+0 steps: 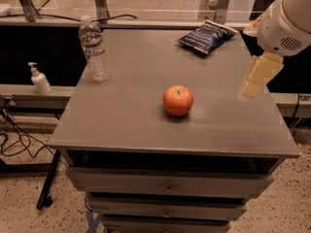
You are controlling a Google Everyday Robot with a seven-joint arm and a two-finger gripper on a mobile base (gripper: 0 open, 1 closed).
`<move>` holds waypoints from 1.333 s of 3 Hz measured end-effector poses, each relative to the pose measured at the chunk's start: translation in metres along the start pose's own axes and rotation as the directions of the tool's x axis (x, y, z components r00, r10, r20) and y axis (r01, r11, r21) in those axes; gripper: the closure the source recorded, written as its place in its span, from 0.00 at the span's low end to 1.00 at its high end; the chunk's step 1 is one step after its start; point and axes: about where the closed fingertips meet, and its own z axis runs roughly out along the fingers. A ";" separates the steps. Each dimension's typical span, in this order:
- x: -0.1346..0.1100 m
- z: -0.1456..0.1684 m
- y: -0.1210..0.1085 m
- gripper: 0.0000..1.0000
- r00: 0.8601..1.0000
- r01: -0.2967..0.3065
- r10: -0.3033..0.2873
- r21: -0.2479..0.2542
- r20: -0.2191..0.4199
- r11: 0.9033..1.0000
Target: Move blue chip bag near apple
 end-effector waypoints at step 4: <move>-0.023 0.030 -0.063 0.00 0.950 -0.243 0.240 -0.010 0.201 0.970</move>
Offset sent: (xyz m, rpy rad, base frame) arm 0.0894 0.0066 0.0115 0.2786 -0.0534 -0.1475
